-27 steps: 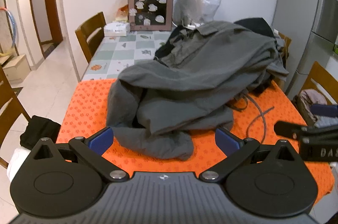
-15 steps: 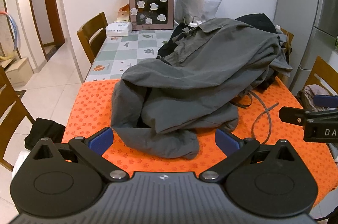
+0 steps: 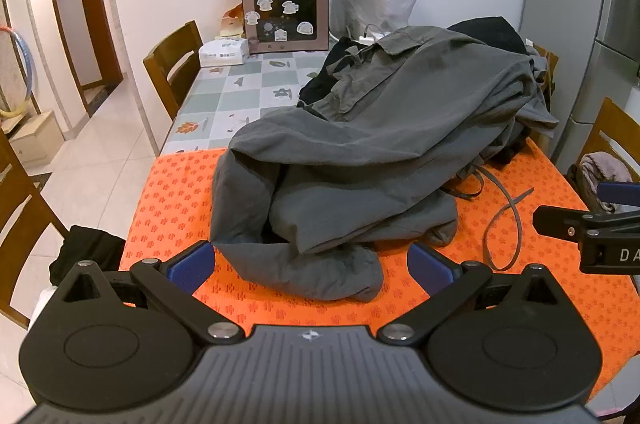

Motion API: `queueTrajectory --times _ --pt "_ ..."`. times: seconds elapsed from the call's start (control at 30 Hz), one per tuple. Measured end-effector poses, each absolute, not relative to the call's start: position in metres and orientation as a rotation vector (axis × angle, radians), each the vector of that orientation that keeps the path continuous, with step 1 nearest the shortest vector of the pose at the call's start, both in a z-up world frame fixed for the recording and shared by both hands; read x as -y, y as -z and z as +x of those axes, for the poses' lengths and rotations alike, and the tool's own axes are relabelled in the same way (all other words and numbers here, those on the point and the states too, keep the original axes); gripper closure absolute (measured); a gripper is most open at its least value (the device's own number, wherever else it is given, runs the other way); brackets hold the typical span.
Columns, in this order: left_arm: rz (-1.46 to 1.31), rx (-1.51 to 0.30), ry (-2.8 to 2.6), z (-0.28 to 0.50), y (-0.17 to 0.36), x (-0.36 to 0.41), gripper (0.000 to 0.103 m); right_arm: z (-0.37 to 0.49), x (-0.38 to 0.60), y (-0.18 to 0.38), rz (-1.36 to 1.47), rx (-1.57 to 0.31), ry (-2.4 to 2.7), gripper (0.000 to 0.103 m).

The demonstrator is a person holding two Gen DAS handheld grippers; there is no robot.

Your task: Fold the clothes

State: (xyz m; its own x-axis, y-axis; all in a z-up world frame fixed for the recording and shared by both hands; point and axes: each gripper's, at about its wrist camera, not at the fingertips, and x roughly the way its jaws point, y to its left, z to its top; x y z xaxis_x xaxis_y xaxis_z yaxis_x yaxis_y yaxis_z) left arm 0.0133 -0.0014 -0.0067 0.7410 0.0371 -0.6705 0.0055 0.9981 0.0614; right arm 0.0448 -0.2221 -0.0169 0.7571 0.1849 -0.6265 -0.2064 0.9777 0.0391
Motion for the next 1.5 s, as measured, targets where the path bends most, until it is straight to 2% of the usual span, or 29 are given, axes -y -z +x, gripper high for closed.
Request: queueTrajectory --times 1.5 --pt "0.057 -0.773 0.0 0.036 0.016 -0.001 0.0 0.066 0.226 0.03 -0.012 -0.727 -0.198 0.0"
